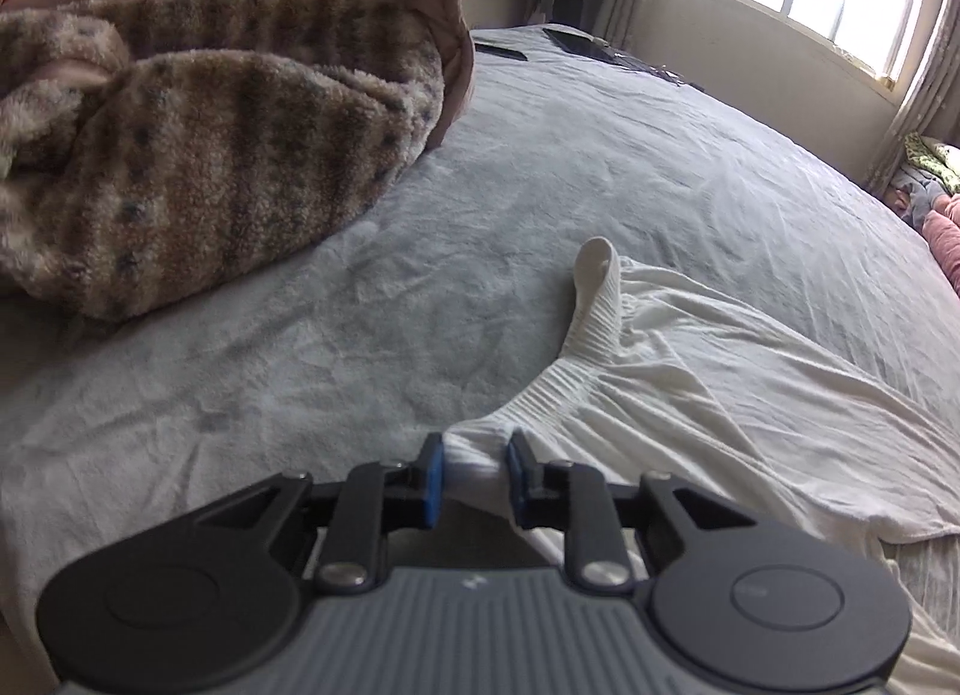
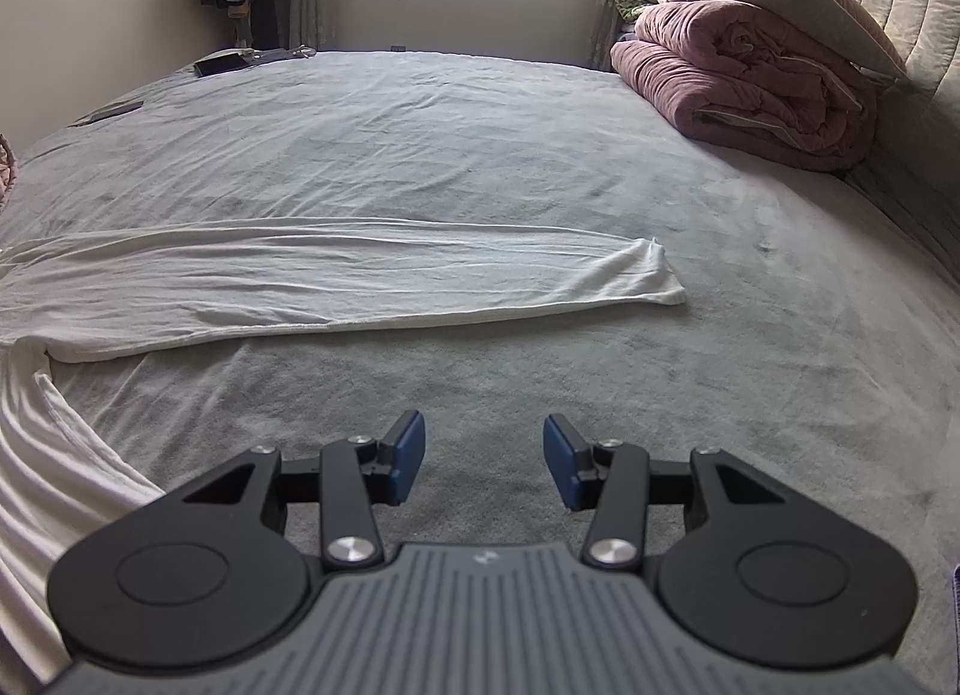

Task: Fold clothes

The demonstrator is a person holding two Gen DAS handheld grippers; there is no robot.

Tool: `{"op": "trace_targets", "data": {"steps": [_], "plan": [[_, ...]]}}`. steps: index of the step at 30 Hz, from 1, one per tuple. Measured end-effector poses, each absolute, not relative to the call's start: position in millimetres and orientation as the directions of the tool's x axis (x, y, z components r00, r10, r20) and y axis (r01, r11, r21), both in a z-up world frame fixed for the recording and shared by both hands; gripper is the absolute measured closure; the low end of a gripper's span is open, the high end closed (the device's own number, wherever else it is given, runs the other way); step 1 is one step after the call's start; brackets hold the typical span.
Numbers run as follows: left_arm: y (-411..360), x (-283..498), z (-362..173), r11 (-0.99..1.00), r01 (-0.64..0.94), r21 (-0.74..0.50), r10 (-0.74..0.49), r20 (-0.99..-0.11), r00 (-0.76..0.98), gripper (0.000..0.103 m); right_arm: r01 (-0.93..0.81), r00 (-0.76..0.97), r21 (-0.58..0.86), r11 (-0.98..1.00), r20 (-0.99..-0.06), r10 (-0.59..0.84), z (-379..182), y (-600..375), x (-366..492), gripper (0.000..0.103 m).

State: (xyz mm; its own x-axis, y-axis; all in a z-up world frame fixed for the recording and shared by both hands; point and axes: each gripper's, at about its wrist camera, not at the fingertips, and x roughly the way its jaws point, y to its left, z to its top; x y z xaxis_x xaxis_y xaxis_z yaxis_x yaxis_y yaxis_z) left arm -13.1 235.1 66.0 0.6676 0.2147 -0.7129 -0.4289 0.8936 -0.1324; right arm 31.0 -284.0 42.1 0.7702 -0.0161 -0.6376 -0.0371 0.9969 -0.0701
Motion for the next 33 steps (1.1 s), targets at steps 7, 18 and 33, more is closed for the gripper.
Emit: {"op": "trace_targets", "data": {"steps": [7, 18, 33], "plan": [[233, -14, 58, 0.894, -0.447, -0.038, 0.285, -0.721, 0.632, 0.081, -0.039, 0.772, -0.069, 0.997, -0.636, -0.013, 43, -284, 30, 0.055], [236, -10, 55, 0.882, -0.47, 0.036, 0.356, -0.704, 0.615, 0.082, -0.052, 0.772, -0.064, 0.997, -0.636, 0.0, 44, -282, 30, 0.055], [234, -5, 44, 0.892, -0.452, 0.013, 0.314, -0.738, 0.597, 0.079, 0.042, 0.796, 0.02, 0.999, -0.605, -0.022, 61, -317, -4, 0.055]]}}
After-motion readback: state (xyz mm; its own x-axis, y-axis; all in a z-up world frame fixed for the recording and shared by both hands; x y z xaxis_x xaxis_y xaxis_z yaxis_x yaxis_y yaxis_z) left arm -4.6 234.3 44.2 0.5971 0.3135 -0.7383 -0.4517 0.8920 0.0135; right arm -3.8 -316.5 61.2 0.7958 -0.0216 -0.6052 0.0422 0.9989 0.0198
